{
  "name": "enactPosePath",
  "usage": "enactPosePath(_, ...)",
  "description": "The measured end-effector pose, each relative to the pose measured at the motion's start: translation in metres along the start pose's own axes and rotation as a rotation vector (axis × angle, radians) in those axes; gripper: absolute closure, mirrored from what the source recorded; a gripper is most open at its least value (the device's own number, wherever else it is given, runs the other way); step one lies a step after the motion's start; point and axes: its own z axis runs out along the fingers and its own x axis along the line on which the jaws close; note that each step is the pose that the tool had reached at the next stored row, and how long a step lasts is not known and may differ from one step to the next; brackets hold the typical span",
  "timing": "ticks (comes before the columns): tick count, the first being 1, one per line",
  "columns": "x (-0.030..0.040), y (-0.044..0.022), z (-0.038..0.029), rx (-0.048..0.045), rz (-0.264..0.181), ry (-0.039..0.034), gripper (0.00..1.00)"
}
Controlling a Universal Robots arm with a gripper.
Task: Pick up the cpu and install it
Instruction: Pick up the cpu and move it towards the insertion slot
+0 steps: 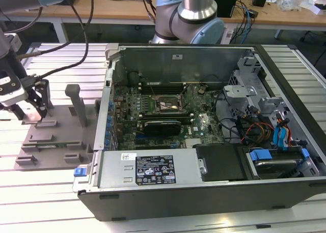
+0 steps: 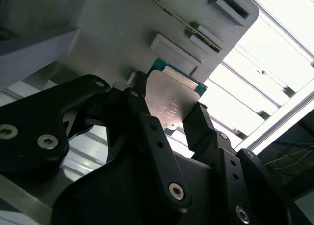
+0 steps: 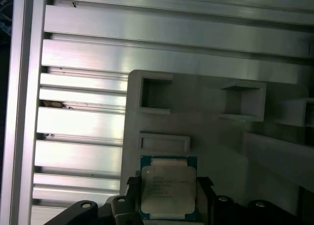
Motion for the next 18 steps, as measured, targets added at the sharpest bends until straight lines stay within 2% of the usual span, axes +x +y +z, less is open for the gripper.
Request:
enactPosePath(6,-0.0002,-0.0002,-0.0069,0.0001,0.000,0.0000,0.45)
enactPosePath(18,-0.0007,-0.0007,-0.0266,0.0000,0.000,0.0000,0.45)
